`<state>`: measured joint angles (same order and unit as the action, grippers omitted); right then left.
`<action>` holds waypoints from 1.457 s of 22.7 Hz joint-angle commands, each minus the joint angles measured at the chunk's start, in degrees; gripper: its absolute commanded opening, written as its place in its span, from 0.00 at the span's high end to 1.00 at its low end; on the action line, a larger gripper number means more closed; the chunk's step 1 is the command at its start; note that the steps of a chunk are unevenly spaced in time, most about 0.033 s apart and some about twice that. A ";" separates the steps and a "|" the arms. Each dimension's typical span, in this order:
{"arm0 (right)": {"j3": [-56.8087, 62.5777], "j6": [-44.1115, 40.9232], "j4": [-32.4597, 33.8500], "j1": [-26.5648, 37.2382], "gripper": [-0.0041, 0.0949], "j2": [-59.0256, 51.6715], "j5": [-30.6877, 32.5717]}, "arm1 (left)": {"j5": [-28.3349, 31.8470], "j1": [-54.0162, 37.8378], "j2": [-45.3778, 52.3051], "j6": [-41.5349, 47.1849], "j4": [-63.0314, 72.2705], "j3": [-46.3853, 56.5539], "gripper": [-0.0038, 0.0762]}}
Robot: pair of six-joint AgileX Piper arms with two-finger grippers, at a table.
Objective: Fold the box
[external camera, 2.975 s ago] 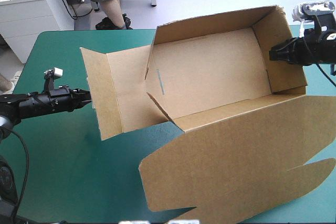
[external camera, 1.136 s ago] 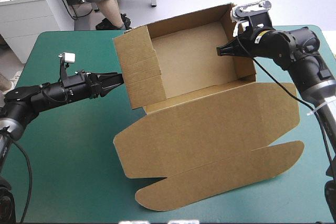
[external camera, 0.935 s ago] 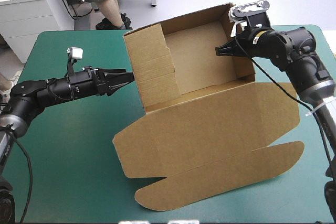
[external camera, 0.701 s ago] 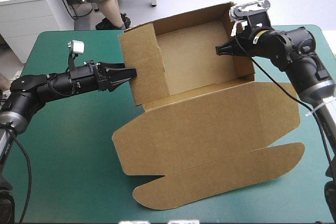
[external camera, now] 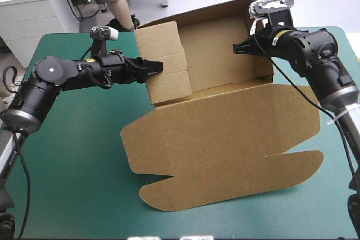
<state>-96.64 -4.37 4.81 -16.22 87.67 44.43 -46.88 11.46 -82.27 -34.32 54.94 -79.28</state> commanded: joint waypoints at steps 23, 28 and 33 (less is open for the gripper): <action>-1.73 -5.85 -2.12 0.00 0.96 -1.12 -3.42 | 12.53 15.93 -4.31 41.21 -40.53 -12.87 0.96; -1.73 -2.54 -4.81 0.00 0.96 2.69 5.58 | 8.26 15.81 -6.99 41.21 -43.95 -12.87 0.96; -1.73 -1.26 -5.35 0.00 0.96 8.63 13.60 | 0.61 15.81 -13.30 41.21 -49.58 -12.87 0.96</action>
<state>-96.64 -8.42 2.41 -15.84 96.97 56.84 -49.85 26.29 -96.69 8.81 5.12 -89.92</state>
